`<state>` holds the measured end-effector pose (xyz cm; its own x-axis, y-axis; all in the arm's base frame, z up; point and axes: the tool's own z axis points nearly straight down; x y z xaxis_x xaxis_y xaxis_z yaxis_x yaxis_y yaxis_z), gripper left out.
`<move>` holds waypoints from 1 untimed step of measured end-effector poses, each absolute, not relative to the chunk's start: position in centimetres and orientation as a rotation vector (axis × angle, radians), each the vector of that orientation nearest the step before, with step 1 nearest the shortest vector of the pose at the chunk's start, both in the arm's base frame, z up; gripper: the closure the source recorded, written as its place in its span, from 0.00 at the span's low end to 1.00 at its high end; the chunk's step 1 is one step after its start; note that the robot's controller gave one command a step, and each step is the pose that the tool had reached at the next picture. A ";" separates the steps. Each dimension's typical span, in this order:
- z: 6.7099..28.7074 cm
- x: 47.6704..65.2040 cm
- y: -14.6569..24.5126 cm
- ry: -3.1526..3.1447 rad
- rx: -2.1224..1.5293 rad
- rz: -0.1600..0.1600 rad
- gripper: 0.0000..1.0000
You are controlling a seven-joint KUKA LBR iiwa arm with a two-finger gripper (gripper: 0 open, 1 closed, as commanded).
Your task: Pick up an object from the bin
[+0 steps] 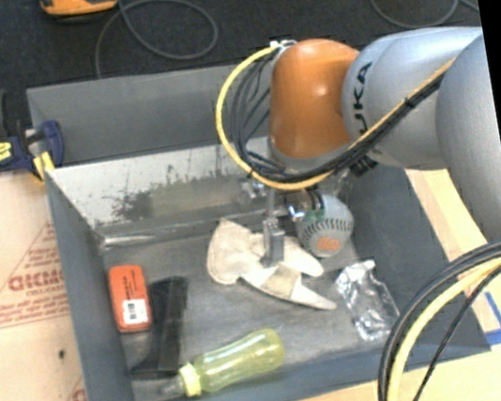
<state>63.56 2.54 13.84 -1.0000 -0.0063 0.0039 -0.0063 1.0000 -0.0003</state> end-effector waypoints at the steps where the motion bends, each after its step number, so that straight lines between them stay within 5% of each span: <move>1: 14.4 63.7 2.6 -3.146 0.010 0.000 0.00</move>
Offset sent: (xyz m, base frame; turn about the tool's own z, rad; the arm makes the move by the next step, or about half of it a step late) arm -0.0117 -0.0188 -0.0396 -0.3576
